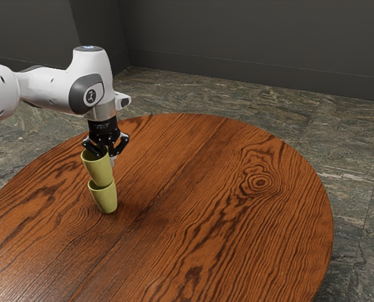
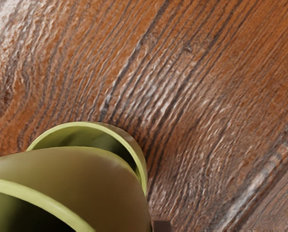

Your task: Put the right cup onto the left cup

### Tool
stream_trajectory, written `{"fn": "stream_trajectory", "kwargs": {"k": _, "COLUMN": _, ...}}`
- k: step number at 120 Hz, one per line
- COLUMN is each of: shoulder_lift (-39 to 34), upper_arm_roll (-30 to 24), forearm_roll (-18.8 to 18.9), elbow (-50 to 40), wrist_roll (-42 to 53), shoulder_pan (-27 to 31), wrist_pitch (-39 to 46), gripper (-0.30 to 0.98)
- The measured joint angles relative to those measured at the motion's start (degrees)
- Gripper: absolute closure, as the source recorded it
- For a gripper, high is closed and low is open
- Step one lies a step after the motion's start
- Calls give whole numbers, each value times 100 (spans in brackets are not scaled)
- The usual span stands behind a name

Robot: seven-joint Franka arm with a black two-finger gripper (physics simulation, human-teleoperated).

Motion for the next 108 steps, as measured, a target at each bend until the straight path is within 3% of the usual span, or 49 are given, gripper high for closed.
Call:
{"fn": "stream_trajectory", "kwargs": {"k": 56, "shoulder_lift": 17, "upper_arm_roll": 38, "forearm_roll": 4, "elbow": -8, "wrist_roll": -1, "shoulder_pan": 45, "wrist_pitch": 6, "gripper": 78}}
{"fn": "stream_trajectory", "kwargs": {"k": 81, "shoulder_lift": 42, "upper_arm_roll": 40, "forearm_roll": -24, "elbow": 0, "wrist_roll": 11, "shoulder_pan": 35, "wrist_pitch": 15, "gripper": 34}}
{"fn": "stream_trajectory", "kwargs": {"k": 108, "shoulder_lift": -276, "upper_arm_roll": 80, "forearm_roll": 15, "elbow": 44, "wrist_roll": 27, "shoulder_pan": -21, "wrist_pitch": -135, "gripper": 13}}
